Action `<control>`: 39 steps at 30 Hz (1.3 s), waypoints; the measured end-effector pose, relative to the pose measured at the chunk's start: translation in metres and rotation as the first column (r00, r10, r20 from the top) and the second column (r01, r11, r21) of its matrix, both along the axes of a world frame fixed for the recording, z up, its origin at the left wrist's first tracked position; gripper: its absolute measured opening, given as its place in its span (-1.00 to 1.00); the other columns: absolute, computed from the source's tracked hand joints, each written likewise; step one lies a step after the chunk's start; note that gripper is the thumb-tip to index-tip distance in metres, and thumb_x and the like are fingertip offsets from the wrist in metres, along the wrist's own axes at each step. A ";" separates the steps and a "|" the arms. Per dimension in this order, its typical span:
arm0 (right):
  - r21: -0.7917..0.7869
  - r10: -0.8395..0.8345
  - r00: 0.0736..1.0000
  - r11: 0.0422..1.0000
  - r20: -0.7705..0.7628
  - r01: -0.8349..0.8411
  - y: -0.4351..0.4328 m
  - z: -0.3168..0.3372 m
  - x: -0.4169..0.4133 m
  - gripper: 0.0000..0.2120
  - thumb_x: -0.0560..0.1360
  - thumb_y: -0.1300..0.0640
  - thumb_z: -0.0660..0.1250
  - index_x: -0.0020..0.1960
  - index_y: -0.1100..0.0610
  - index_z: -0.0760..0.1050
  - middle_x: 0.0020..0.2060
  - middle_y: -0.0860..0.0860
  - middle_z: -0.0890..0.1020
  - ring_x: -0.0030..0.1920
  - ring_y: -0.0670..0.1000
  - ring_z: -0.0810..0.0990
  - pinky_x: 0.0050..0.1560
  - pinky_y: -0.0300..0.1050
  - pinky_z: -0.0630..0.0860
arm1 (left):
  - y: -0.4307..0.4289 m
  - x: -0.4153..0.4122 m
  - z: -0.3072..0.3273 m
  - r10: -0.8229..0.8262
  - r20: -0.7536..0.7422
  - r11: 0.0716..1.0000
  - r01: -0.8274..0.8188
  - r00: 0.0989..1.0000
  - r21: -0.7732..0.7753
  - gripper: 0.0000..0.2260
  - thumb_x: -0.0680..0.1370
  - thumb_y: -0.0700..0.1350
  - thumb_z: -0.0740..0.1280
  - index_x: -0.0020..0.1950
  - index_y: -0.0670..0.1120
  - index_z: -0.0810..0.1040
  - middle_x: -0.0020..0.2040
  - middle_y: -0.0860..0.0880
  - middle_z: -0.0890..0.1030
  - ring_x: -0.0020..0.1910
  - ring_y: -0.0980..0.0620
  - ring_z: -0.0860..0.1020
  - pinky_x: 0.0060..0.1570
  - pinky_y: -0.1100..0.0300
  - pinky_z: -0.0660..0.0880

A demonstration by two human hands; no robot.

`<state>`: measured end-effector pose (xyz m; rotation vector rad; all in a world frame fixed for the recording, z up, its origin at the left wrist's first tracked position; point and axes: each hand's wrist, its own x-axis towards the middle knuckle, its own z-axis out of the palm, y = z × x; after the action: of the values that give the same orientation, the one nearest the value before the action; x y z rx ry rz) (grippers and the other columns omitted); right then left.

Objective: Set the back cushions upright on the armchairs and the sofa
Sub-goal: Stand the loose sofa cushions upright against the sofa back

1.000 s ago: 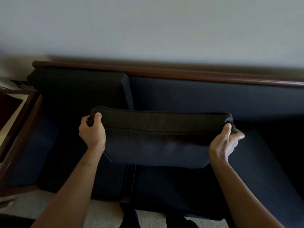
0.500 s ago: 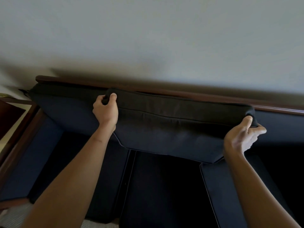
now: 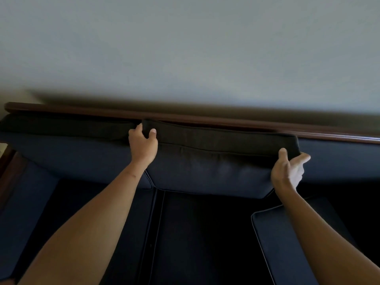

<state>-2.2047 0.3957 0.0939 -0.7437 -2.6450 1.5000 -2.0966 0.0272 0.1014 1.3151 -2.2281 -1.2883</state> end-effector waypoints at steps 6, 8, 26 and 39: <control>0.178 0.196 0.978 0.962 0.076 -0.207 -0.001 -0.026 -0.007 -0.60 0.69 -0.15 0.11 0.26 0.18 0.18 0.39 0.25 0.41 0.17 0.37 0.50 0.04 0.12 0.32 | 0.012 -0.003 -0.024 -0.124 0.357 0.884 0.267 0.926 -0.385 -0.60 0.77 -0.13 0.14 0.54 -0.34 0.38 0.40 -0.38 0.41 0.37 -0.39 0.38 0.33 -0.22 0.38; 0.235 0.245 0.965 0.936 0.097 -0.262 -0.004 -0.032 -0.011 -0.54 0.73 -0.11 0.08 0.35 0.28 0.17 0.41 0.32 0.33 0.33 0.42 0.42 0.15 0.23 0.37 | 0.016 -0.002 -0.027 -0.130 0.414 0.836 0.324 0.901 -0.442 -0.58 0.78 -0.15 0.10 0.56 -0.38 0.34 0.44 -0.41 0.42 0.44 -0.42 0.35 0.44 -0.25 0.29; 0.108 0.288 0.926 0.941 0.245 -0.321 0.174 -0.054 0.107 -0.36 0.71 -0.21 0.10 0.68 0.08 0.12 0.65 0.09 0.23 0.61 0.13 0.23 0.54 0.11 0.18 | 0.284 0.089 -0.047 -0.525 0.054 0.792 0.511 0.849 -0.332 -0.62 0.71 -0.07 0.32 0.52 -0.14 0.51 0.63 -0.29 0.30 0.66 -0.31 0.16 0.60 -0.27 0.16; 0.296 0.292 0.789 0.812 0.541 -0.503 0.446 -0.181 0.156 -0.31 0.70 -0.20 0.16 0.68 0.16 0.12 0.68 0.17 0.14 0.65 0.23 0.07 0.59 0.24 0.08 | 0.554 0.180 -0.205 -0.266 0.408 0.897 0.070 0.874 0.436 -0.30 0.74 0.21 0.14 0.75 -0.11 -0.03 0.72 -0.18 0.15 0.64 -0.20 0.27 0.53 0.01 0.23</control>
<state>-2.0492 0.8414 -0.0866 -0.5706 -3.5251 0.7569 -1.9171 0.5810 -0.1031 1.7617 -2.5226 -1.7379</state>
